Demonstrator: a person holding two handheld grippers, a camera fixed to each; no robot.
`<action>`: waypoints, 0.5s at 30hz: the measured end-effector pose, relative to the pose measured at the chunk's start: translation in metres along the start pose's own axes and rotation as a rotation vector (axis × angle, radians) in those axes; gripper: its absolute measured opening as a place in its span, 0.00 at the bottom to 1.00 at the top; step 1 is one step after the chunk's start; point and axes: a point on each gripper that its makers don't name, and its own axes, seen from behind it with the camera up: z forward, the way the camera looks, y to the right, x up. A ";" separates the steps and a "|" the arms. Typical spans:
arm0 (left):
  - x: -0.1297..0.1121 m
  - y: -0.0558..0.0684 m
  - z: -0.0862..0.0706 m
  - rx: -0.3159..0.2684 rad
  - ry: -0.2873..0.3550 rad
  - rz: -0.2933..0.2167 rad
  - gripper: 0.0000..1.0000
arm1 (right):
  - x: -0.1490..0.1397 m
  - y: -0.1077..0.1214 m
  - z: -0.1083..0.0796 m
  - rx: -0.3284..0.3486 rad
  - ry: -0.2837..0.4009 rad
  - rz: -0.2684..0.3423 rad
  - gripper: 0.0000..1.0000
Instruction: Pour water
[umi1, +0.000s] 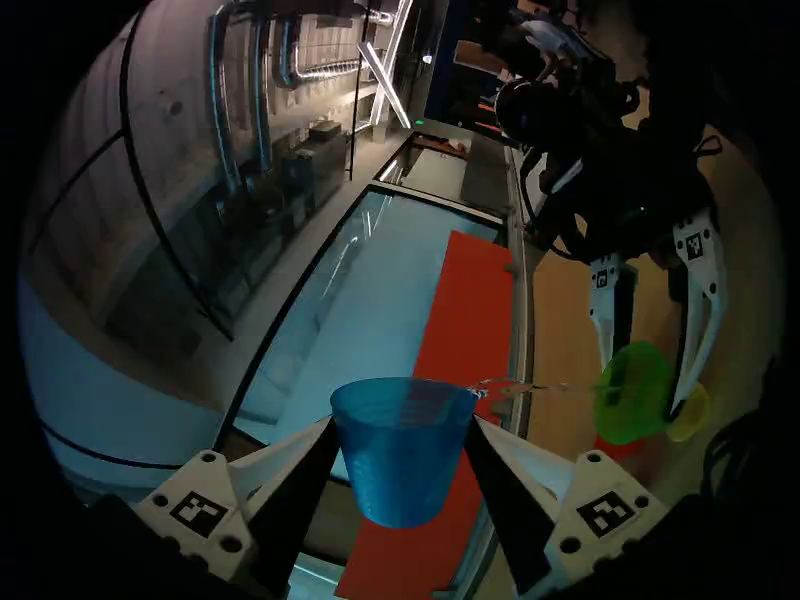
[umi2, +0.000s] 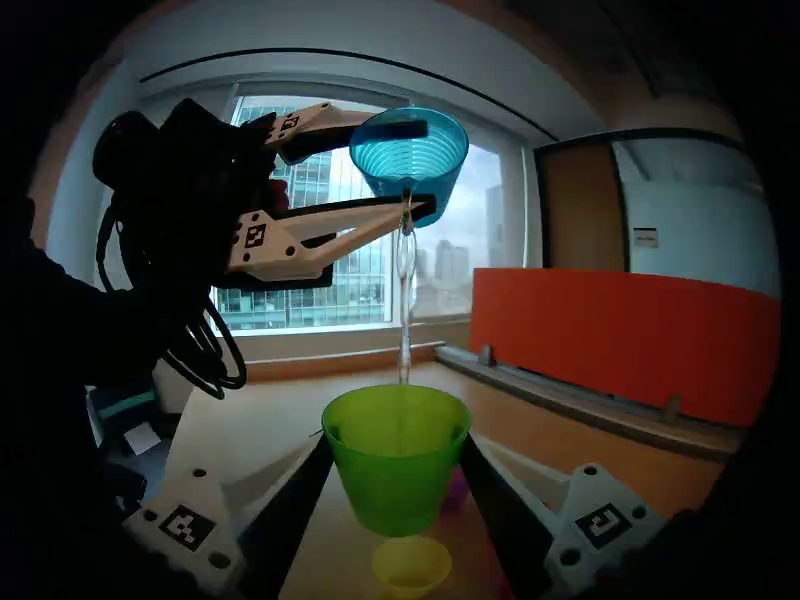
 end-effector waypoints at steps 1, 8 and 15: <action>0.000 0.000 0.000 0.001 0.000 0.003 0.85 | 0.000 0.000 0.000 0.000 0.000 0.000 0.89; 0.002 -0.002 0.000 0.002 0.000 0.029 0.85 | 0.001 0.001 0.000 -0.001 0.001 -0.002 0.89; 0.004 -0.003 0.001 0.000 0.003 0.053 0.85 | 0.001 0.001 0.000 -0.001 0.001 -0.004 0.89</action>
